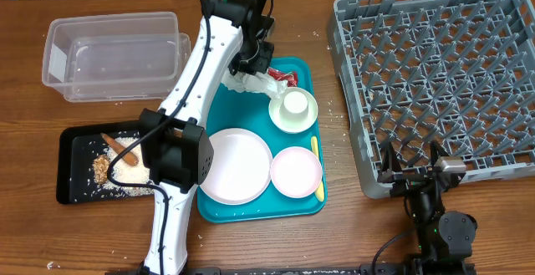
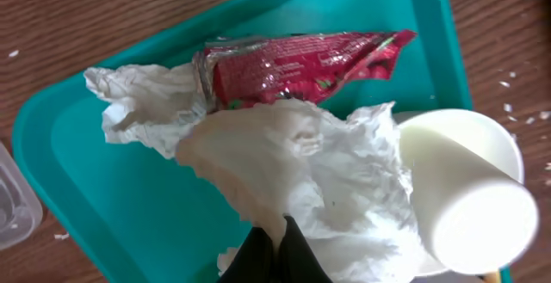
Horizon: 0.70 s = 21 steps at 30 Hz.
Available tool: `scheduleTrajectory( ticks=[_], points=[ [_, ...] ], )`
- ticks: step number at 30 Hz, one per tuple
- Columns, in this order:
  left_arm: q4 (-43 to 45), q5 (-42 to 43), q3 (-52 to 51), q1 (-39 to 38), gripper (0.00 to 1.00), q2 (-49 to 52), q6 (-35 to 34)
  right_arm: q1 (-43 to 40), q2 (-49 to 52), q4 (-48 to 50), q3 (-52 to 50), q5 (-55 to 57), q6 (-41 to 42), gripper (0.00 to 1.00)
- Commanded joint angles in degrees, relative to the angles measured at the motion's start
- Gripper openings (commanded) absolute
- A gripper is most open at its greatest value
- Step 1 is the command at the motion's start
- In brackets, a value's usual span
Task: Sort waste into correct bins and load items into the dishwasher
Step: 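Carry the tissue left and drop it into the clear plastic container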
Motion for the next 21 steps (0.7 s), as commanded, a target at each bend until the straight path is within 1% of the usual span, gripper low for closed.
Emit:
scheduleTrajectory(
  ticks=[1, 5, 7, 10, 13, 16, 18, 21],
  points=[
    [-3.3, 1.9, 4.3, 0.2, 0.04, -0.2, -1.9, -0.2, -0.4, 0.5, -0.6, 0.6, 0.0, 1.00],
    [-4.5, 1.0, 6.9, 0.9, 0.04, -0.2, -3.5, -0.2, -0.4, 0.5, -0.6, 0.6, 0.0, 1.00],
    [-3.8, -1.4, 8.2, 1.5, 0.04, -0.2, -5.2, -0.2, -0.4, 0.5, -0.6, 0.6, 0.0, 1.00],
    [-2.8, -9.3, 11.4, 3.5, 0.04, -0.2, -12.4, -0.2, -0.4, 0.5, -0.6, 0.6, 0.0, 1.00],
    [-2.8, -13.4, 14.1, 6.1, 0.04, -0.2, -16.4, -0.2, -0.4, 0.5, -0.6, 0.6, 0.0, 1.00],
    [-3.4, -13.7, 16.6, 9.6, 0.04, -0.2, -18.4, -0.2, -0.4, 0.5, -0.6, 0.6, 0.0, 1.00],
    [-4.9, -13.6, 18.8, 12.2, 0.04, -0.2, -20.9, -0.2, -0.4, 0.5, -0.6, 0.6, 0.0, 1.00],
    [-6.3, -13.5, 21.5, 15.9, 0.04, -0.2, -22.4, -0.2, -0.4, 0.5, -0.6, 0.6, 0.0, 1.00]
  ],
)
